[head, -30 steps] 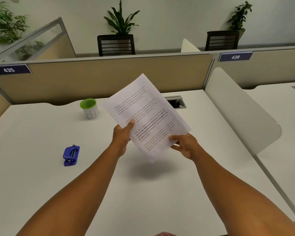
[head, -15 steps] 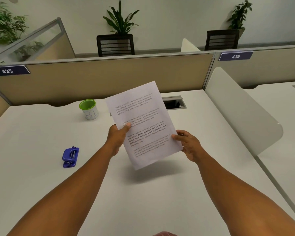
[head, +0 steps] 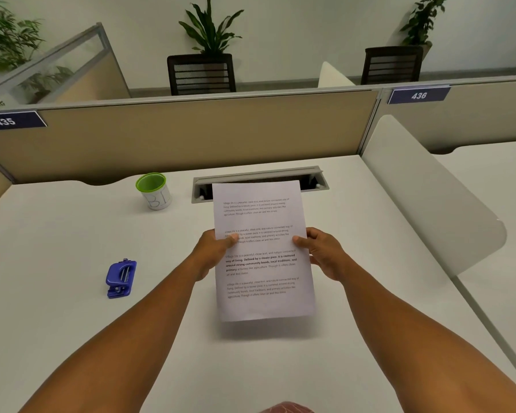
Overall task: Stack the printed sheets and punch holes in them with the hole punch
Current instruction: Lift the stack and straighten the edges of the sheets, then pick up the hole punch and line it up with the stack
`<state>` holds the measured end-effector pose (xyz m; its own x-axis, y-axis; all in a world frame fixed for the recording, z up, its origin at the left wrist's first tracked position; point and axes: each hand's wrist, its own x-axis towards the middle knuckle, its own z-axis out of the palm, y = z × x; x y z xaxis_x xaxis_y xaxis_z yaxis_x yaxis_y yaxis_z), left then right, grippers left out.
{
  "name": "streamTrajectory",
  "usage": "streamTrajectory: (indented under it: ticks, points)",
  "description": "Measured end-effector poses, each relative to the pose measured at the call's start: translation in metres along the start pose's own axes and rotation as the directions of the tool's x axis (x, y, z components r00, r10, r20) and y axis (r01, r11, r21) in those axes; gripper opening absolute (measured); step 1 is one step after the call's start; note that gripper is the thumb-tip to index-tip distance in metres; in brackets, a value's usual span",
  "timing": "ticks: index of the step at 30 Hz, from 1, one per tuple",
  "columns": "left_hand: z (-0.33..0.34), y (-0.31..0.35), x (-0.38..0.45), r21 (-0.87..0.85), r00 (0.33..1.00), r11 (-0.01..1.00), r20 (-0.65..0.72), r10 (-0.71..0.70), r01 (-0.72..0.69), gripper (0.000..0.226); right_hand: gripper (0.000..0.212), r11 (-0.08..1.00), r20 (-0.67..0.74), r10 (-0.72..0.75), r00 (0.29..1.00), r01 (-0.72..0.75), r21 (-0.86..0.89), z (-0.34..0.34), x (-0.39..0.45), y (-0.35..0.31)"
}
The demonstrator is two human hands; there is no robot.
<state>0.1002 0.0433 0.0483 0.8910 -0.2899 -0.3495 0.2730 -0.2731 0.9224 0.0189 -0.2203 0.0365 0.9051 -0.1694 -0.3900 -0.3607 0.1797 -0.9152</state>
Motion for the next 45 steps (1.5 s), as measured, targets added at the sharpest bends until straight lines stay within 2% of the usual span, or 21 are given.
streamTrajectory:
  ticks: [4,9,11,16,24,28,31,34,36,42,45]
  points:
    - [0.000,-0.007,0.006,0.010,1.000,1.000,0.001,-0.022,0.022,0.028,0.023,0.999,-0.033,0.001,0.999,-0.002,-0.055,-0.001,0.005,0.008]
    - [-0.004,-0.017,0.015,-0.083,0.997,0.994,-0.041,-0.070,0.067,0.020,0.019,0.996,-0.094,-0.004,0.996,-0.004,-0.084,-0.004,0.012,0.017]
    - [-0.010,-0.024,0.019,-0.115,0.987,0.990,-0.125,-0.098,0.084,0.017,0.020,0.995,-0.121,-0.010,0.993,-0.002,-0.097,-0.005,0.016,0.020]
    - [-0.044,-0.050,0.024,-0.071,0.923,0.991,-0.362,-0.128,0.110,0.006,0.017,0.991,-0.167,-0.018,0.986,-0.004,-0.135,-0.005,0.026,0.030]
    - [-0.114,-0.084,0.026,0.110,0.790,0.978,-0.608,-0.076,0.178,0.017,0.015,0.986,-0.162,0.001,0.987,-0.028,-0.162,0.008,0.039,0.044]
    - [-0.141,-0.093,0.018,0.244,0.670,0.940,-0.742,0.023,0.237,0.023,0.014,0.982,-0.169,0.007,0.986,-0.038,-0.183,0.014,0.044,0.048]
    - [-0.157,-0.098,0.014,0.240,0.559,0.903,-0.829,-0.001,0.357,0.023,0.014,0.981,-0.172,0.011,0.985,-0.045,-0.191,0.018,0.047,0.050]
    - [-0.168,-0.101,0.011,0.177,0.488,0.875,-0.870,-0.076,0.451,0.030,0.017,0.979,-0.175,0.015,0.984,-0.050,-0.199,0.022,0.050,0.050]
    - [-0.176,-0.106,0.010,0.134,0.465,0.860,-0.876,-0.129,0.492,0.034,0.017,0.978,-0.180,0.022,0.983,-0.059,-0.203,0.024,0.051,0.050]
    - [-0.197,-0.123,0.014,0.024,0.488,0.858,-0.831,-0.268,0.512,0.030,0.015,0.975,-0.204,0.038,0.978,-0.082,-0.209,0.033,0.055,0.050]
    - [-0.200,-0.125,0.014,-0.012,0.474,0.838,-0.820,-0.320,0.545,0.039,0.013,0.975,-0.202,0.039,0.979,-0.081,-0.206,0.037,0.056,0.050]
